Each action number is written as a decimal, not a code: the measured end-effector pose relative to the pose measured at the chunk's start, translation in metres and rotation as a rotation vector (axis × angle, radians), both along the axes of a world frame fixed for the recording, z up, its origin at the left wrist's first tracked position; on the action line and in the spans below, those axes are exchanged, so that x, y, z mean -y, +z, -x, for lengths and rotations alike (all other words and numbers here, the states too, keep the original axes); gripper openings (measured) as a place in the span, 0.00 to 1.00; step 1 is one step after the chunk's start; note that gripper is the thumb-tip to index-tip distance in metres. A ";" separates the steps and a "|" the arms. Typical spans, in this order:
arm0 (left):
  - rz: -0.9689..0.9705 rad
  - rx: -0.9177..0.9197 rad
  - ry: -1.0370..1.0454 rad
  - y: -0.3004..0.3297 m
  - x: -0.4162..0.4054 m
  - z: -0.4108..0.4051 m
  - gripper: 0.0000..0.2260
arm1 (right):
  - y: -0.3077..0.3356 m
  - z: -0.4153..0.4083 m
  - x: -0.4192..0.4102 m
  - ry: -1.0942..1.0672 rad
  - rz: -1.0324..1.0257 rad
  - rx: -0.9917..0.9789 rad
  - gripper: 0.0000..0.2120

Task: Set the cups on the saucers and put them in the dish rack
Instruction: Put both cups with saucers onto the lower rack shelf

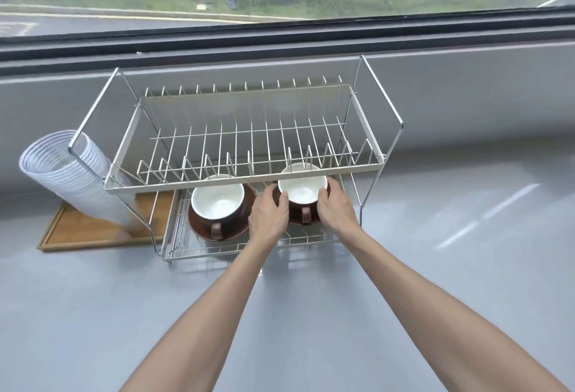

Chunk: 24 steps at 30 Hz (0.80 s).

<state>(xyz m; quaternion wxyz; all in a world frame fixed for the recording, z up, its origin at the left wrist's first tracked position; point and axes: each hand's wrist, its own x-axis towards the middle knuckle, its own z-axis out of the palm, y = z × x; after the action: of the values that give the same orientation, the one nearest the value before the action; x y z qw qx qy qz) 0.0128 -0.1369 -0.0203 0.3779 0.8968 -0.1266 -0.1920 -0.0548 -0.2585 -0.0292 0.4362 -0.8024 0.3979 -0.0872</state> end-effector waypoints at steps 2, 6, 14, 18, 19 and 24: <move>0.023 -0.023 0.014 0.002 0.000 0.002 0.22 | 0.000 0.001 -0.002 -0.004 -0.002 -0.002 0.22; 0.024 -0.037 0.016 0.006 -0.001 0.004 0.22 | 0.003 0.006 -0.005 -0.005 -0.005 -0.008 0.23; -0.121 -0.157 -0.288 0.028 -0.031 -0.003 0.23 | 0.025 0.019 -0.026 0.131 0.409 -0.173 0.24; -0.211 -0.221 -0.459 0.047 -0.063 -0.009 0.21 | 0.048 0.016 -0.046 0.375 0.644 -0.234 0.18; -0.227 -0.227 -0.492 0.053 -0.071 -0.010 0.19 | 0.054 0.014 -0.051 0.430 0.656 -0.258 0.18; -0.395 -0.122 -0.559 0.080 -0.107 -0.018 0.17 | 0.071 0.001 -0.085 0.628 0.709 -0.252 0.17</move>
<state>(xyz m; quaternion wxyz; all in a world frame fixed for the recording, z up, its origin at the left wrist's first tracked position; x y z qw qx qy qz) 0.0312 -0.0300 0.0597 0.1365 0.8702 -0.3050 -0.3621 -0.0558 -0.1738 0.0418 0.0897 -0.9870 0.1323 0.0161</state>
